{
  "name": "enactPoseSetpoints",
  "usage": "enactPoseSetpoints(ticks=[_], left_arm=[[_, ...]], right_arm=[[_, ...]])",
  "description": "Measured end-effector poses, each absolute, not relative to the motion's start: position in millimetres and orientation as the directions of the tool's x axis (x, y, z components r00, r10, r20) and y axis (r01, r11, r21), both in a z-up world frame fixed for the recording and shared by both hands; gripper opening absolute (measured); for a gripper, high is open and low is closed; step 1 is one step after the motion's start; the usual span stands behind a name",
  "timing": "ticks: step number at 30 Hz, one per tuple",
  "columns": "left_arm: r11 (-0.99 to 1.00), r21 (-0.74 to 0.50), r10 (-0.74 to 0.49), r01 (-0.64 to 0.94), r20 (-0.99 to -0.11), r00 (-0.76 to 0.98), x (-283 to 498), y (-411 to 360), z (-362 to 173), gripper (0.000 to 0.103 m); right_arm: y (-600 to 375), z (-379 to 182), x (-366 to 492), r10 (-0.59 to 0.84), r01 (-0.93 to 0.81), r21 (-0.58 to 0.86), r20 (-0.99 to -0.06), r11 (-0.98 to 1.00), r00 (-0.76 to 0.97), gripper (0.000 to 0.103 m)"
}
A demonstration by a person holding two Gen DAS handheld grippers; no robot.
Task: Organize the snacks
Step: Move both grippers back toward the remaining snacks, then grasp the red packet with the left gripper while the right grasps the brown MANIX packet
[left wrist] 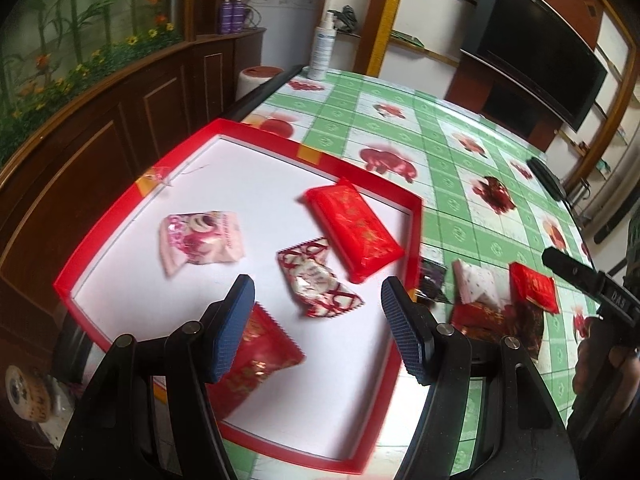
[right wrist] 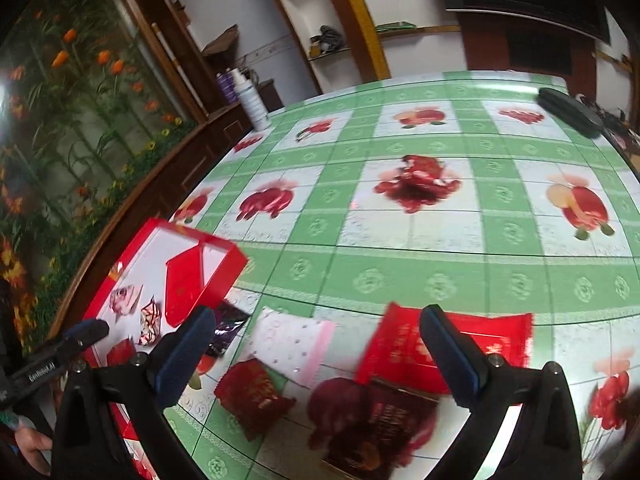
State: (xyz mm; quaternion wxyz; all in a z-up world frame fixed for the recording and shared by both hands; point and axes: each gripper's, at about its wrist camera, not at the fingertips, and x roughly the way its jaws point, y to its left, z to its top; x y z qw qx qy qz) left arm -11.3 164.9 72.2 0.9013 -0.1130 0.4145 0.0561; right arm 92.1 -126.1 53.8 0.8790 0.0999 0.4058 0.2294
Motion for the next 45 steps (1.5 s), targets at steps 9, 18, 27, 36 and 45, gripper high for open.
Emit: enactPoseSetpoints(ticks=[9,18,27,36,45], left_arm=[[0.984,-0.152,-0.058,-0.090,-0.761,0.646,-7,122,76,0.066],[0.989,-0.146,-0.122,0.009,-0.787,0.605,3,73,61,0.066],[0.991,-0.120,-0.136,0.066,-0.807,0.575,4,46,44,0.066],[0.991,-0.092,-0.130,0.096,-0.820,0.558,18,31,30,0.066],[0.983,-0.121,-0.176,0.139,-0.839,0.515,27,21,18,0.066]], right_arm=[[-158,44,88,0.424,-0.245,0.347,-0.711,0.905,0.561,0.103],[-167,36,57,0.364,-0.217,0.292,-0.752,0.932,0.549,0.103],[-166,27,54,0.350,-0.198,0.289,-0.767,0.937,0.538,0.066],[-157,20,53,0.341,-0.193,0.281,-0.774,0.940,0.534,0.054],[-145,10,53,0.324,-0.209,0.250,-0.788,0.945,0.523,0.051]])
